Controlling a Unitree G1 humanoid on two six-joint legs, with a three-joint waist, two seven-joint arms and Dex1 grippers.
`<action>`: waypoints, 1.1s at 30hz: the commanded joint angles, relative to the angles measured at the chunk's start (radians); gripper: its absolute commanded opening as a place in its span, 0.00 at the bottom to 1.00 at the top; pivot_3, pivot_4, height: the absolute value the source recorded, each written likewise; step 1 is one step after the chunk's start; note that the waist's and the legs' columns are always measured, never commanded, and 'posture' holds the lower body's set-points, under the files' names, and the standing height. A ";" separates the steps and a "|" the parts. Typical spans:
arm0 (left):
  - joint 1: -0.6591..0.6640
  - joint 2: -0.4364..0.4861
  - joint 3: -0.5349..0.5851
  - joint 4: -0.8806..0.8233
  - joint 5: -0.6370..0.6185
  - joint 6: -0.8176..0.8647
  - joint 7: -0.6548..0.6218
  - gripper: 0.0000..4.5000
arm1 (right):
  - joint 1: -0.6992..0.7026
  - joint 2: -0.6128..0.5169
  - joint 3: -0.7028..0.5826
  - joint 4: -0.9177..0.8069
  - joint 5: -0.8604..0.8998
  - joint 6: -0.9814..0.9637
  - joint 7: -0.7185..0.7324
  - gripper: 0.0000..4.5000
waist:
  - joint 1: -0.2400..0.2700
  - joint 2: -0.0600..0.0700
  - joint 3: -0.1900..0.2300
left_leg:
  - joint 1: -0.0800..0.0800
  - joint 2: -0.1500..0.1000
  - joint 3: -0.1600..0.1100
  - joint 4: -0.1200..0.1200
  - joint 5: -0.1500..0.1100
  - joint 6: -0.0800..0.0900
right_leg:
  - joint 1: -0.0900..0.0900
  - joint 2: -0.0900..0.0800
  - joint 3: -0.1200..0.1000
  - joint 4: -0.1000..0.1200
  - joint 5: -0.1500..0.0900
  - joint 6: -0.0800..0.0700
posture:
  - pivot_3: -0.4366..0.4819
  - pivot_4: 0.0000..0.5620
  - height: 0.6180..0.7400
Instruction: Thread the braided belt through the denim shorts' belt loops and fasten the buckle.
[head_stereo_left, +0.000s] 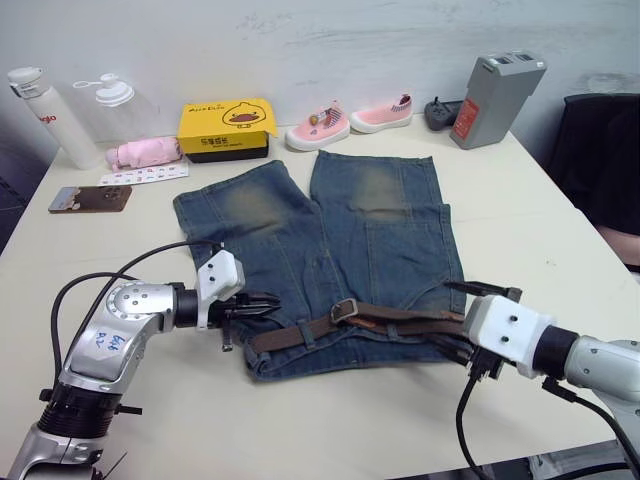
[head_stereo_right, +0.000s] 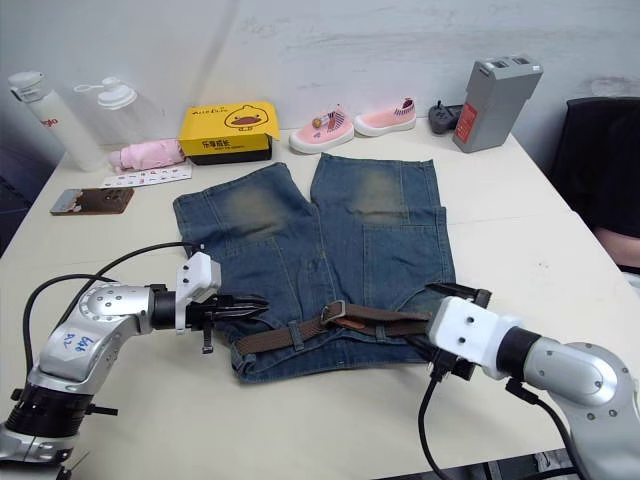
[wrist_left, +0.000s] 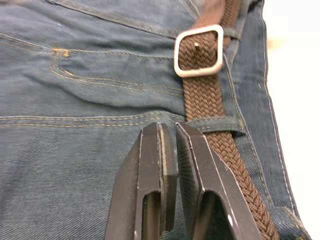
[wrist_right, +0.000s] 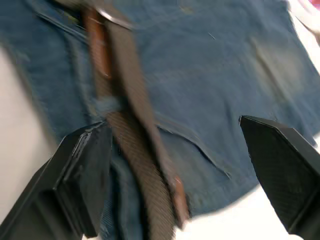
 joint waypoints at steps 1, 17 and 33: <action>0.014 0.007 0.051 -0.091 -0.051 0.030 0.017 0.10 | -0.014 0.015 0.134 0.017 -0.140 -0.089 -0.093 0.96 | -0.001 0.000 0.000 | 0.000 0.000 0.000 0.000 0.000 0.000 | -0.001 0.000 0.000 0.000 0.000 0.000 | 0.48 0.27 0.77; 0.099 0.005 0.105 -0.215 -0.096 0.095 0.112 0.10 | 0.100 0.121 0.350 0.221 -0.601 -0.314 -0.388 0.85 | 0.000 -0.003 -0.002 | 0.000 -0.001 0.000 0.000 0.000 -0.001 | -0.002 0.000 0.003 -0.001 0.000 -0.001 | 0.48 0.27 0.77; 0.131 0.027 0.105 -0.245 -0.100 0.070 0.102 0.10 | 0.074 0.264 0.418 0.275 -0.697 -0.301 -0.390 0.01 | -0.002 -0.004 -0.003 | 0.000 -0.001 -0.001 -0.001 0.000 -0.001 | -0.003 0.002 0.009 0.000 -0.001 -0.002 | 0.48 0.27 0.77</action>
